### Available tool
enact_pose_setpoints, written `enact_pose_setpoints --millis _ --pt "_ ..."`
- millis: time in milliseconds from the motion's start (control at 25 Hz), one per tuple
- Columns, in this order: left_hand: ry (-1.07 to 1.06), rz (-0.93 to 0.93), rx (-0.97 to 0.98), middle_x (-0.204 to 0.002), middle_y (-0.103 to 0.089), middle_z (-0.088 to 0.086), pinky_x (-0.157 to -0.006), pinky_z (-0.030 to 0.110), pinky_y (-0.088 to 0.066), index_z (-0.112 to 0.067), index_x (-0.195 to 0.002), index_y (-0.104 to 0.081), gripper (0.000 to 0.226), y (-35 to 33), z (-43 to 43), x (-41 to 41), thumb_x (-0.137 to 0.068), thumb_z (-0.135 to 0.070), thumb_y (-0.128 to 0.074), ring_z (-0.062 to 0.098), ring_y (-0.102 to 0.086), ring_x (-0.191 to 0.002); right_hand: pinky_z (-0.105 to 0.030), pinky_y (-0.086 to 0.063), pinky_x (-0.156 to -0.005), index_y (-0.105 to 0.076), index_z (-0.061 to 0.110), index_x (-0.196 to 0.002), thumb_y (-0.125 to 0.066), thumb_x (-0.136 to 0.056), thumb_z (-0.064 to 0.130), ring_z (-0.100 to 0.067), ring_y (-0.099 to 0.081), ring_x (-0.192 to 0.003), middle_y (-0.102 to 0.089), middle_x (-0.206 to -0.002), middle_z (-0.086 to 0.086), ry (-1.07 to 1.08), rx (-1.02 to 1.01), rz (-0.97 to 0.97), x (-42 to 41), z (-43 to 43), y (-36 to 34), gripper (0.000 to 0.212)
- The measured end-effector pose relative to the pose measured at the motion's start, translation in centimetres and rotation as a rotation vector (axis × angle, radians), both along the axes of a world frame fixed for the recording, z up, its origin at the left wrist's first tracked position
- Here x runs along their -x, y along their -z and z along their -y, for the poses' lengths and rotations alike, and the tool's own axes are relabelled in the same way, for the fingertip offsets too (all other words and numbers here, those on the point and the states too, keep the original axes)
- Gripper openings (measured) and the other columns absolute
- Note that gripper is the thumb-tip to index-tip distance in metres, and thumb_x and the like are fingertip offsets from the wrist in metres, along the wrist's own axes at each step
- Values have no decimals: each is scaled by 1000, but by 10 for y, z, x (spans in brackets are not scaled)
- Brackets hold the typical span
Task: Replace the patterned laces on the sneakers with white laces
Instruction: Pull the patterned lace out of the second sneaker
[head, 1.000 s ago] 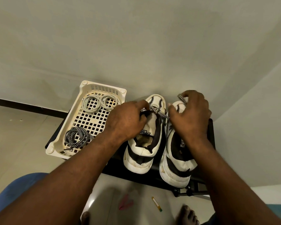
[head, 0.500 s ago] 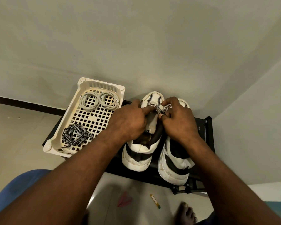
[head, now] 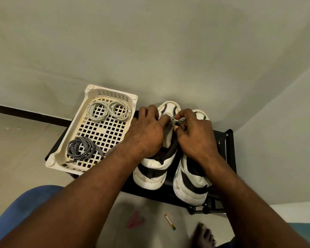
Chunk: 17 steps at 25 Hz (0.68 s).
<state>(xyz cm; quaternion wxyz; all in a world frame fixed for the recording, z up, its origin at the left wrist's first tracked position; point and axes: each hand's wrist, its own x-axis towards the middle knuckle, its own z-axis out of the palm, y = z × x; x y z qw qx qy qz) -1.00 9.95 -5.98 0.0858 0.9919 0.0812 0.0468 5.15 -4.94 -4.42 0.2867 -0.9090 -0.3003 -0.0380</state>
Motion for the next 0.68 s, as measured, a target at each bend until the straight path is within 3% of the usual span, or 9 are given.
enact_pose_setpoints --millis 160,240,320,360,440,480,560,680 --pt "-58 -38 156 -131 -36 7 -91 41 -48 -31 -131 -54 41 4 -4 -3 -92 -41 -62 29 -36 -123 -45 -41 -106 -60 27 -116 -62 -90 22 -20 -59 -70 -58 -61 8 85 35 37 4 -3 4 27" --pt "-100 -13 357 -118 -44 3 -96 37 -45 -31 -112 -66 25 1 -4 -6 -91 -43 -66 21 -41 -114 -45 -40 -105 -60 27 -115 -60 -89 25 -18 -56 -68 -59 -62 9 123 49 56 4 -4 6 26" --pt "-178 64 886 -89 -57 -1 -80 30 -46 -20 -83 -68 10 -10 -5 -5 -88 -26 -74 9 -53 -85 -44 -39 -104 -59 27 -116 -60 -88 30 -18 -55 -70 -59 -66 10 153 61 78 5 -7 7 27" --pt "-229 107 1200 -73 -58 -3 -71 28 -45 -17 -73 -65 17 -18 -7 -4 -87 -16 -75 8 -54 -70 -45 -39 -103 -59 26 -116 -60 -88 31 -19 -56 -71 -58 -66 10 169 63 94 6 -8 8 28" --pt "-388 184 1638 -65 -57 -5 -69 28 -42 -19 -65 -60 25 -29 -14 0 -85 -10 -72 10 -51 -65 -45 -40 -101 -59 26 -114 -60 -87 32 -20 -58 -72 -56 -66 12 206 52 119 5 -8 9 28" --pt "-441 195 1717 -68 -59 -4 -74 32 -42 -19 -65 -62 22 -33 -18 1 -84 -12 -71 11 -51 -70 -45 -41 -99 -59 26 -113 -60 -87 33 -21 -59 -73 -57 -67 11 223 41 120 4 -7 10 27" --pt "-404 162 1540 -76 -68 2 -79 36 -43 -18 -69 -69 15 -38 -24 3 -83 -22 -71 11 -53 -74 -45 -41 -98 -58 27 -110 -62 -86 34 -20 -58 -73 -57 -68 11 240 31 108 3 -6 11 25" --pt "-146 -22 930 -69 -69 -2 -69 29 -47 -17 -72 -70 29 -38 -26 7 -86 -41 -78 6 -57 -61 -45 -41 -99 -58 28 -108 -64 -87 34 -15 -49 -68 -49 -63 15 244 24 99 4 -8 11 23"
